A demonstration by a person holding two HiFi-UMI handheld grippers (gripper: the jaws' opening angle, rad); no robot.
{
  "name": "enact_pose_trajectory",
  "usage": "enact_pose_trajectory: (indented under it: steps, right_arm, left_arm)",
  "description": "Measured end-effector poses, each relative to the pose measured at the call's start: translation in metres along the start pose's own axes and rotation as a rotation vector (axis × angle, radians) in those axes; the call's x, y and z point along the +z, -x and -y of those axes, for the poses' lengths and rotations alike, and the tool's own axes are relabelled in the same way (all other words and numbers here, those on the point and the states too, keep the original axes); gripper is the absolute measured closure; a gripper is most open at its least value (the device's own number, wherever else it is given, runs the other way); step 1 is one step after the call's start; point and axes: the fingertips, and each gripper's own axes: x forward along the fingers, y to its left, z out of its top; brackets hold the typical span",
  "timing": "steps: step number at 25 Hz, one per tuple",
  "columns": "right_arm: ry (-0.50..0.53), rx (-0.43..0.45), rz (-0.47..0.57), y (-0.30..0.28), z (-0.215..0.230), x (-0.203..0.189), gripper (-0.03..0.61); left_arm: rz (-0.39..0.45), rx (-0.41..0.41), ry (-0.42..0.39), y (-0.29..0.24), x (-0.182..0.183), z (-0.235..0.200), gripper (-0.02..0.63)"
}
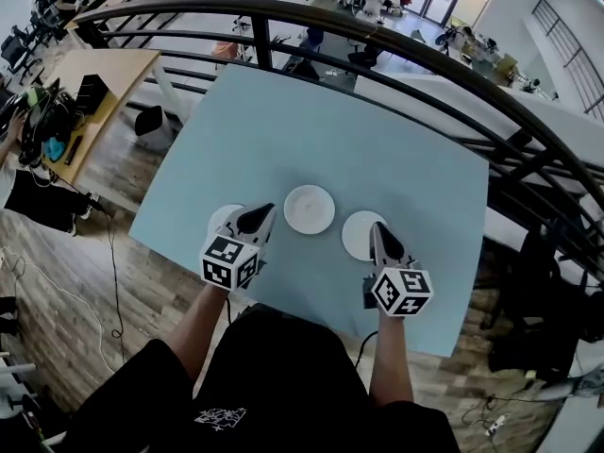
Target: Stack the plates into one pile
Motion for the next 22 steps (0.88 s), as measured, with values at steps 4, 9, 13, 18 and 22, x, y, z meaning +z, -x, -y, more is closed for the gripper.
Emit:
enact_pose_trajectory:
  steps: [4,9,13,18,22]
  right_arm:
    - [-0.032,0.003,-0.015,-0.008,0.007,-0.009,0.572]
    - [-0.065,0.033,-0.058,-0.025,-0.006,-0.028,0.572]
    - [-0.145,0.048,-0.08,-0.041,-0.02,-0.047,0.572]
    - [-0.252,0.017,-0.102,-0.059,-0.034,-0.07,0.572]
    - [-0.31,-0.023,-0.118,-0.074,-0.045,-0.091,0.572]
  left_arm:
    - [-0.033,-0.007,0.003,-0.011,-0.008,-0.001,0.606]
    - [-0.084,-0.017,0.018,-0.021,-0.023,-0.012,0.606]
    - [-0.128,-0.041,0.016,-0.029,-0.034,-0.026,0.606]
    - [-0.221,-0.096,-0.011,-0.043,-0.046,-0.046,0.606]
    - [-0.275,-0.147,-0.038,-0.057,-0.054,-0.061,0.606]
